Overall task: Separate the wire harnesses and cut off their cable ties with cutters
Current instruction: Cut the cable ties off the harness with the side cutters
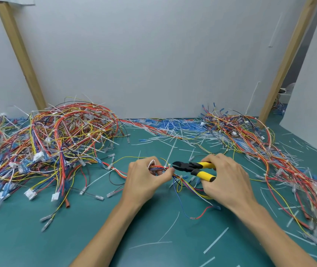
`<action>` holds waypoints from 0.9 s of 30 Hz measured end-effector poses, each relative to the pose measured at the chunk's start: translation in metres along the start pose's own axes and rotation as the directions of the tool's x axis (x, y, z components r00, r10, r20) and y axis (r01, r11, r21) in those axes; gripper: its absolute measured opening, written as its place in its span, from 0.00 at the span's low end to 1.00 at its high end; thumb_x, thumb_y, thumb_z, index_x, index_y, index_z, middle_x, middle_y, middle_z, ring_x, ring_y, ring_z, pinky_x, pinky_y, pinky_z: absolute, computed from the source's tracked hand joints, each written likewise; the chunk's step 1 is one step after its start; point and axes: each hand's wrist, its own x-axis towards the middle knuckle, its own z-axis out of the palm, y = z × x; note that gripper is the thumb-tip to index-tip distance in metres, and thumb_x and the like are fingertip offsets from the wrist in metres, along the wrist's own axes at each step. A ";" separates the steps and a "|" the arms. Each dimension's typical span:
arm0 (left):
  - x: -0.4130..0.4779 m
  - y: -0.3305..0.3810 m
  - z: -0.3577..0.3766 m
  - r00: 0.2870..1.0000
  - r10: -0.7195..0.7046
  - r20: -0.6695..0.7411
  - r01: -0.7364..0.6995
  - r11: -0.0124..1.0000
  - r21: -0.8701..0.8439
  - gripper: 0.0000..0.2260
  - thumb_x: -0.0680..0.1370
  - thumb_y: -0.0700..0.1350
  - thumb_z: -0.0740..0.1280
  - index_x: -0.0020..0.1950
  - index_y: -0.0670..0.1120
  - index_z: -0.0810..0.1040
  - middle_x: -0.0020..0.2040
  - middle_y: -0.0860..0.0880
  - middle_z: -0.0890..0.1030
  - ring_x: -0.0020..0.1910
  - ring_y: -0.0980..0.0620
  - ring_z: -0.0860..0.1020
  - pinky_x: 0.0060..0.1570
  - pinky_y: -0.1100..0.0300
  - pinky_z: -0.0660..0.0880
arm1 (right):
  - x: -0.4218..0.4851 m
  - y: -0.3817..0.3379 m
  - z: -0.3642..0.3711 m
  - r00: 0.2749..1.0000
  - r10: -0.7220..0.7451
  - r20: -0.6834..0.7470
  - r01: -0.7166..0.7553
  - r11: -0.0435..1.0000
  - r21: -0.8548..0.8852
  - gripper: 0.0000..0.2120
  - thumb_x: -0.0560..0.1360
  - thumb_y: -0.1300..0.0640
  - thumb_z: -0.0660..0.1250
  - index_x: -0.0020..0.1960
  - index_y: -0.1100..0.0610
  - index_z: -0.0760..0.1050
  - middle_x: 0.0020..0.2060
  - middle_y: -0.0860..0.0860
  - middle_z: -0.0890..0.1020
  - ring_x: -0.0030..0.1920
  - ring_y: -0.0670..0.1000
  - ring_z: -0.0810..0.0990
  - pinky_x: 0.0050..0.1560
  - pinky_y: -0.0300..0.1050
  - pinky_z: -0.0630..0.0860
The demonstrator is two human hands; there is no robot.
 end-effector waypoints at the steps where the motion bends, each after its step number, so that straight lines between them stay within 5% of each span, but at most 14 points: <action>1: -0.001 0.001 0.001 1.000 0.006 0.014 -0.006 1.000 0.003 0.16 0.68 0.50 0.77 0.29 0.46 0.72 0.23 0.55 0.71 0.26 0.57 0.64 0.27 0.66 0.60 | 0.000 -0.001 0.000 1.000 -0.011 -0.004 0.011 1.000 -0.009 0.16 0.65 0.53 0.72 0.52 0.44 0.77 0.43 0.44 0.78 0.47 0.54 0.76 0.43 0.46 0.67; 14: -0.004 0.009 0.004 0.994 0.080 0.076 -0.081 0.997 0.011 0.19 0.67 0.45 0.77 0.27 0.52 0.66 0.23 0.56 0.68 0.26 0.55 0.61 0.26 0.67 0.58 | -0.004 -0.007 0.004 0.997 -0.077 0.006 0.077 0.997 0.000 0.13 0.62 0.53 0.68 0.47 0.45 0.74 0.39 0.44 0.76 0.44 0.54 0.75 0.40 0.46 0.64; 21: -0.004 0.007 0.003 0.993 0.054 0.101 -0.055 0.998 0.012 0.18 0.66 0.45 0.77 0.27 0.49 0.68 0.23 0.54 0.67 0.27 0.54 0.60 0.27 0.65 0.58 | -0.003 -0.007 0.002 0.987 -0.137 -0.079 0.134 0.990 -0.034 0.08 0.61 0.47 0.63 0.38 0.48 0.74 0.30 0.44 0.75 0.36 0.53 0.74 0.33 0.42 0.59; 27: -0.004 0.007 0.004 0.991 -0.021 0.129 0.020 1.000 0.009 0.20 0.66 0.46 0.78 0.26 0.48 0.67 0.22 0.53 0.64 0.28 0.53 0.59 0.26 0.64 0.58 | 0.002 -0.004 0.005 0.987 -0.159 -0.008 0.158 0.985 -0.071 0.09 0.62 0.47 0.62 0.40 0.49 0.72 0.33 0.45 0.76 0.38 0.53 0.74 0.34 0.44 0.61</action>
